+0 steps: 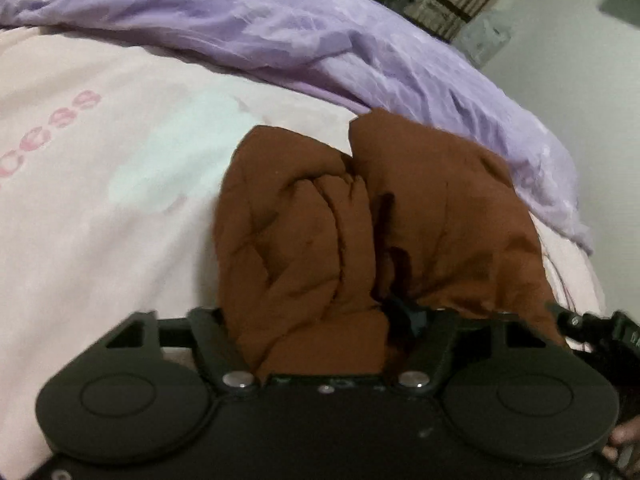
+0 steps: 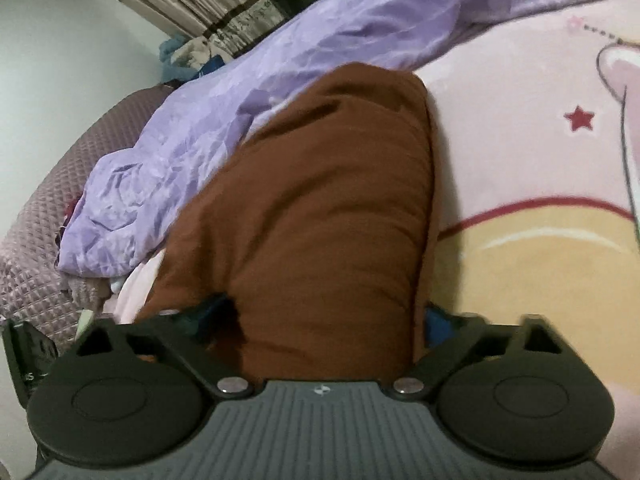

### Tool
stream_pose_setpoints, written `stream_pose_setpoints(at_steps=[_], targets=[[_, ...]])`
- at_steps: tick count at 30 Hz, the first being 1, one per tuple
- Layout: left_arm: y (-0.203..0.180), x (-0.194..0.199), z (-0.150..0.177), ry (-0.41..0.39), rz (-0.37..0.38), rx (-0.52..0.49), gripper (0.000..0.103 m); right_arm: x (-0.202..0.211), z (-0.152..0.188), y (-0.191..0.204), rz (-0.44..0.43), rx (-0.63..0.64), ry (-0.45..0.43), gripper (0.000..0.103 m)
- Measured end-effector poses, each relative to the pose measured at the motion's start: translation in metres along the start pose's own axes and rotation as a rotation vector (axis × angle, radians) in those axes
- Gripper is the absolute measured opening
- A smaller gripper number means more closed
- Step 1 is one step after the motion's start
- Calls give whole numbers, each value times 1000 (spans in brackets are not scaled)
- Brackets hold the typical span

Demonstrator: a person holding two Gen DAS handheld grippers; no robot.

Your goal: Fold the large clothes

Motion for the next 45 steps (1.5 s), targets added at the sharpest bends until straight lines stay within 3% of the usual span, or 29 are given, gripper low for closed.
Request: stream_pose_setpoints(at_steps=[2,4,8,13,17,20,24,25,27,28,29,31,32,34,37,39,42,43,45], targets=[[-4,11,0,-22,-4,11,41,9,0,7,19,28,-12,70],[-15,24,-1,-52,-5,-8,27,18,-4,13,28,54,-7,63],[-44,52,1,-100,8,-52,24,46,-11,19,-32,67,-3,59],[-91,76,10,-136,148,-75,24,113,-18,11,-26,87,-94,60],[-153,63,18,-124,184,-160,24,171,-19,-19,19,78,-148,60],[-190,36,28,-70,237,-187,25,203,-13,-50,77,57,-186,64],[-204,-23,44,63,273,-165,37,209,-1,-110,118,-33,-178,80],[-199,-41,47,107,262,-129,46,203,2,-126,139,-67,-159,80],[-188,-60,54,187,245,-36,61,192,7,-155,261,-116,-74,70],[-185,-53,56,168,255,-31,64,198,10,-158,350,-90,-88,61],[-184,-39,56,114,228,-49,66,211,15,-157,468,-46,-139,66],[-187,-3,55,-32,103,-109,81,234,25,-146,595,12,-238,69],[-192,16,61,-102,63,-146,86,243,31,-136,604,35,-283,68],[-213,47,77,-193,40,-248,99,253,42,-114,536,75,-342,63],[-239,53,96,-214,20,-386,100,249,58,-89,399,87,-381,54],[-244,33,108,-157,-40,-428,100,231,63,-83,364,72,-354,52],[-232,-32,121,26,-232,-446,103,173,72,-105,379,10,-197,47],[-223,-47,125,69,-221,-421,103,159,73,-114,374,3,-193,47],[-208,-49,122,101,-107,-287,103,155,73,-116,388,11,-229,47]])
Point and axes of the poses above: each gripper's, at about its wrist camera, not at the fingertips, and x roughly against the way its jaws point, y to its left, z to its underside, the point moved 6 cm from there along -x, roughly the way its jaws point, and after that the axes turned 15 degrees about y, right-handed, at the moved point
